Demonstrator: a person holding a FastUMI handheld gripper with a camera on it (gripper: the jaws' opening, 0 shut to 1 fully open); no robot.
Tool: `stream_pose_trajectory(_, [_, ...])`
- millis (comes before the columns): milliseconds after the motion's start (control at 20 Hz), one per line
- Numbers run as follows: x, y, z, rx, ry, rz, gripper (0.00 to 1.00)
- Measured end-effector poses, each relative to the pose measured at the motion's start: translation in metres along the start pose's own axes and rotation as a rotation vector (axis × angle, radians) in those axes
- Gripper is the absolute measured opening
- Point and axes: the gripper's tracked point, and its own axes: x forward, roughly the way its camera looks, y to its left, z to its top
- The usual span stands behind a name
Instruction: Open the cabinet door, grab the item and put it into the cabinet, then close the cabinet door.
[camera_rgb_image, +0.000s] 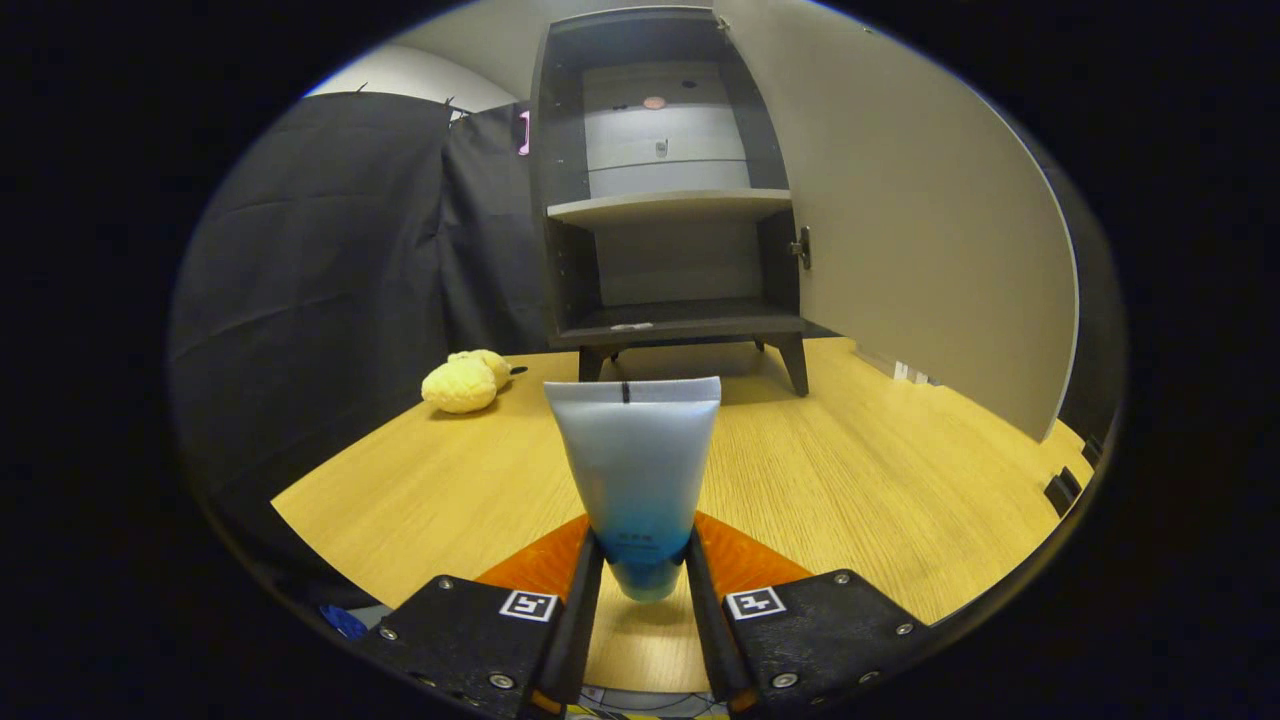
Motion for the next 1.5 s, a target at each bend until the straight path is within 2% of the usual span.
stream_pose_trajectory(500, [0.003, -0.002, 0.139, 0.005, 0.002, -0.02, 0.47])
stream_pose_trajectory(650, [0.013, -0.005, 0.19, -0.059, -0.012, -0.037, 0.47])
stream_pose_trajectory(850, [0.037, 0.004, 0.257, -0.089, -0.054, -0.006, 0.47])
stream_pose_trajectory(1250, [0.144, 0.007, 0.389, -0.173, -0.18, 0.064, 0.47])
stream_pose_trajectory(1500, [0.231, 0.005, 0.403, -0.174, -0.176, 0.07, 0.47])
